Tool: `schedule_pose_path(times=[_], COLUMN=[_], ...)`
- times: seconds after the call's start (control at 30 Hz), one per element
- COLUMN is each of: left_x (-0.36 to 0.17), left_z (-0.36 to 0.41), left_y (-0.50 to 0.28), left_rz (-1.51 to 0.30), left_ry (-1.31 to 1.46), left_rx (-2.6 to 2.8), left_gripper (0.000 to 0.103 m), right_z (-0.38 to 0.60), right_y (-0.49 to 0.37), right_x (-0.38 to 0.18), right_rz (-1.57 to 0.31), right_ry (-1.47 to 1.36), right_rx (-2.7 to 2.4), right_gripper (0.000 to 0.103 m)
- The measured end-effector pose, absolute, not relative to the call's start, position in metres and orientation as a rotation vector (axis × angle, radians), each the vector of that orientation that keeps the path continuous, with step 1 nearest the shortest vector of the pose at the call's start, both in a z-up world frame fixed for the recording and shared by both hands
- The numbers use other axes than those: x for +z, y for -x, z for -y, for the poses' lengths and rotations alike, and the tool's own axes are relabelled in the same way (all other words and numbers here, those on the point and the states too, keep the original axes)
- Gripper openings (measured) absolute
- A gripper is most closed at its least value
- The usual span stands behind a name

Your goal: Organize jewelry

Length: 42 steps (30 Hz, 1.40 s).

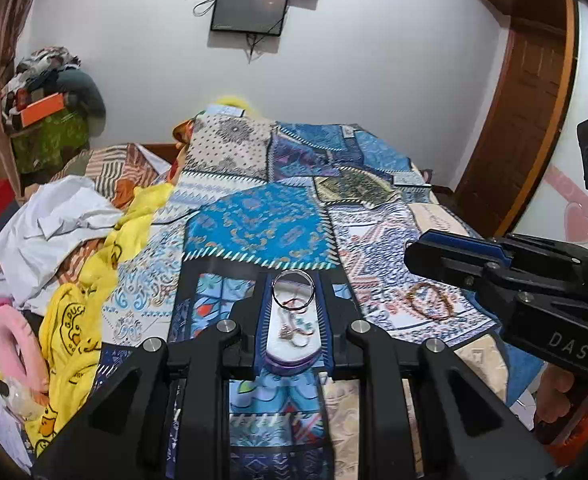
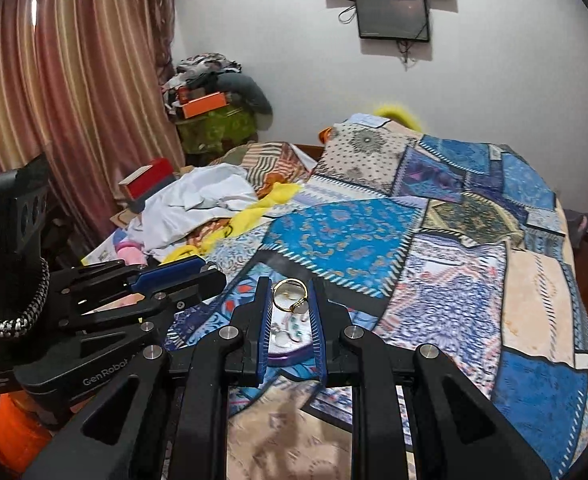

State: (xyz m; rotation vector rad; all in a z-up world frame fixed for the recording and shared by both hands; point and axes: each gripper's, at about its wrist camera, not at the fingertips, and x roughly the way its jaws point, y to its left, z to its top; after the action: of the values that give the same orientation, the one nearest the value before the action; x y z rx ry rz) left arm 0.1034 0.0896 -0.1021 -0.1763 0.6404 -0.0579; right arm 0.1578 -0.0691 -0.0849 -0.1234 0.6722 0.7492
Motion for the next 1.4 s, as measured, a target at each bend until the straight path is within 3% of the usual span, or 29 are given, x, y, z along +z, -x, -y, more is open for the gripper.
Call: schedule_pose_path(times=[0.73,1.4], left_x=[-0.175,-0.182], left_z=[-0.101,-0.101], left_y=[-0.158,-0.174], left_rz=[-0.793,-0.815], left_ry=[0.22,0.212], left_rx=[-0.098,-0.097], left_gripper=[0.021,0.021], right_z=[0.041,0.036], right_y=[-0.213,-0.225], right_x=[-0.153,-0.178], right_rz=[-0.881,-1.004], right_ry=[0.122,0.099], right_rx=[0.745,0.78], right_gripper=[0.016,0.017])
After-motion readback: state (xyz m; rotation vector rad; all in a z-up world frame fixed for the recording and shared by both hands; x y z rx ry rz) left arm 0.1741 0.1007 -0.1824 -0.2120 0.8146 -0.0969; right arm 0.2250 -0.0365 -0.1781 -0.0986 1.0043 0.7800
